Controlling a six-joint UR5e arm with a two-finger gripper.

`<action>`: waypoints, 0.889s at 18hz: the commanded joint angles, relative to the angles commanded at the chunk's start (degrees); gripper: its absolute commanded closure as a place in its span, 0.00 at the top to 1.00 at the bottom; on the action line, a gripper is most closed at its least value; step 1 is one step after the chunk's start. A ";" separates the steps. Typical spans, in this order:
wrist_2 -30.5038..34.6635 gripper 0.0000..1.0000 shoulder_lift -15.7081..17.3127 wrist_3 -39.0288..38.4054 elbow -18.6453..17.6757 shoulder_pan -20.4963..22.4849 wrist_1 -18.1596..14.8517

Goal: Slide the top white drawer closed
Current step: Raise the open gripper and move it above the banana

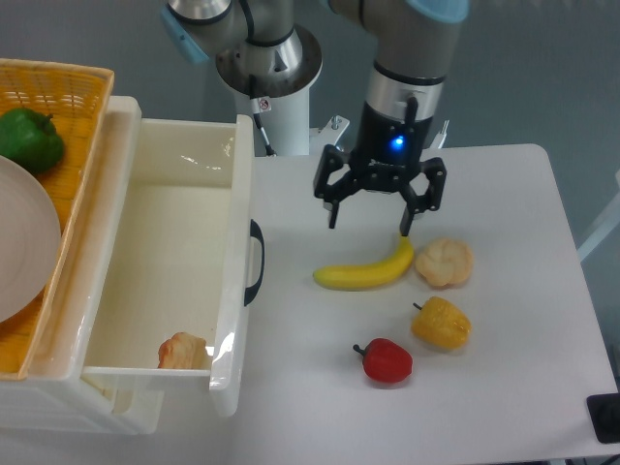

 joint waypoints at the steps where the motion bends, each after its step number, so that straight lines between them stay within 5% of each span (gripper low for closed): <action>1: 0.09 1.00 0.00 1.40 -0.52 0.53 -0.09; 11: 4.22 1.00 -0.79 5.02 -1.94 2.29 -0.79; 16: 4.13 1.00 -0.44 4.50 -2.20 5.01 -3.69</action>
